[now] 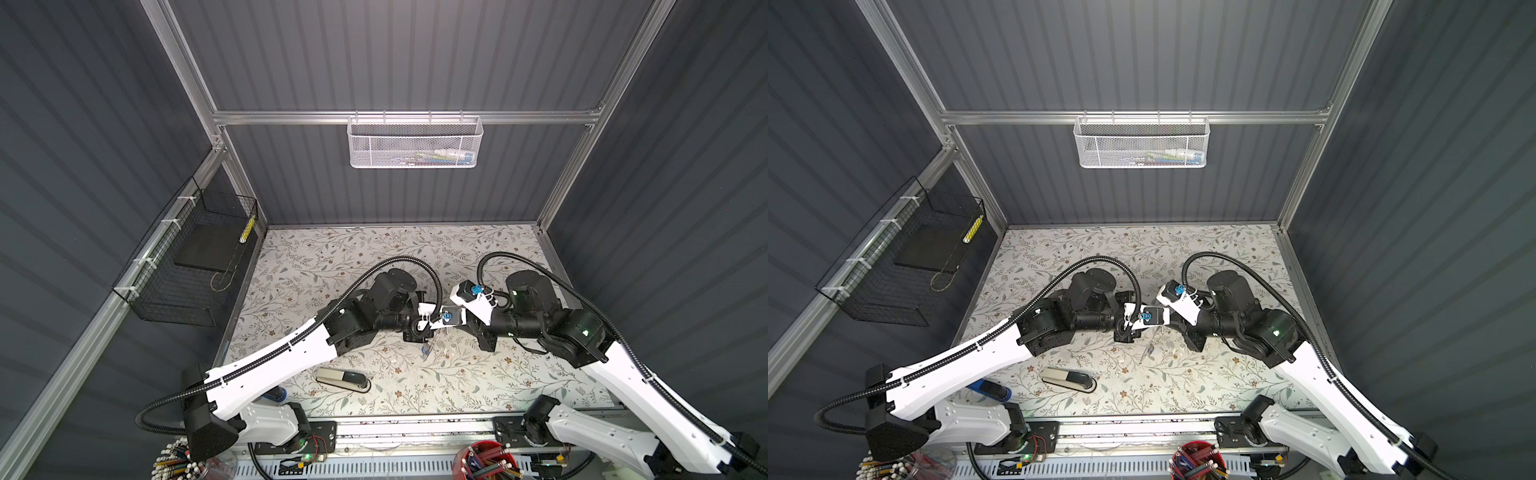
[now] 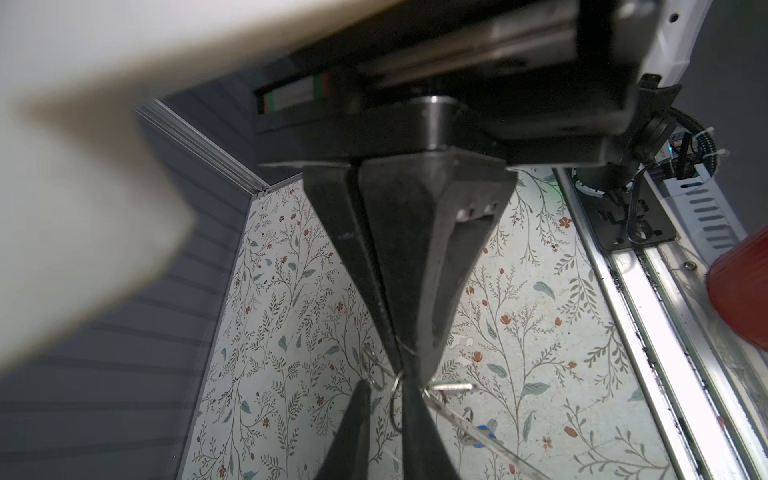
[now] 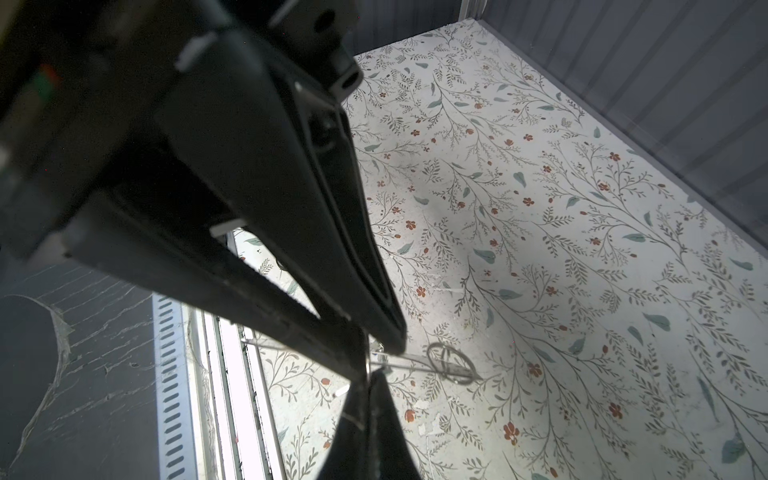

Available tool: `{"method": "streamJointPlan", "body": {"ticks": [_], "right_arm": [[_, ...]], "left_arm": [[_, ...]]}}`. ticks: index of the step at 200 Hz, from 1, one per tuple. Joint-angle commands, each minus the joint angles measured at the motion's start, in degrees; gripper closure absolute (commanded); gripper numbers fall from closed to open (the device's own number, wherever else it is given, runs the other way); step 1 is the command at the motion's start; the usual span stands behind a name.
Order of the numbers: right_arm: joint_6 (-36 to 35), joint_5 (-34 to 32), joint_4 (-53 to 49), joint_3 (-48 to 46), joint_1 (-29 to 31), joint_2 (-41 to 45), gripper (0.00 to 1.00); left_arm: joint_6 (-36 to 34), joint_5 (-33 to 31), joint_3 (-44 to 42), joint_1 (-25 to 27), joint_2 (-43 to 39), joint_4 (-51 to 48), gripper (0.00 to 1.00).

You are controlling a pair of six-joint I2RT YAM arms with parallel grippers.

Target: Put the keys on the keyring

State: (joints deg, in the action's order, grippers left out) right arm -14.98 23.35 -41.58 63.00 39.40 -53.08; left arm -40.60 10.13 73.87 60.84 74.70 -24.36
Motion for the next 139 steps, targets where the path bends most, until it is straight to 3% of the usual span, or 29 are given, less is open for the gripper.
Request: {"method": "streamJointPlan", "body": {"ticks": [1, 51, 71, 113, 139], "right_arm": [[0.75, 1.39, 2.95, 0.03, 0.07, 1.22, 1.00], [0.09, 1.74, 4.23, -0.66, 0.11, 2.24, 1.00], [-1.25, 1.87, 5.71, -1.70, 0.15, 3.51, 1.00], [-3.20, 1.09, 8.70, -4.15, 0.16, 5.96, 1.00], [-3.30, -0.64, 8.78, -4.60, 0.18, 6.12, 0.84]], "left_arm": [[-0.84, 1.68, -0.17, 0.37, 0.55, -0.60, 0.85], [-1.28, 2.43, -0.02, 0.33, 0.89, -1.38, 0.92], [-1.54, 3.30, 0.11, 0.33, 1.07, -1.83, 1.00], [-1.33, 6.75, -0.05, 0.33, 0.98, -1.88, 1.00], [0.45, 7.05, -1.06, -0.17, -0.09, 0.32, 1.00]]}}
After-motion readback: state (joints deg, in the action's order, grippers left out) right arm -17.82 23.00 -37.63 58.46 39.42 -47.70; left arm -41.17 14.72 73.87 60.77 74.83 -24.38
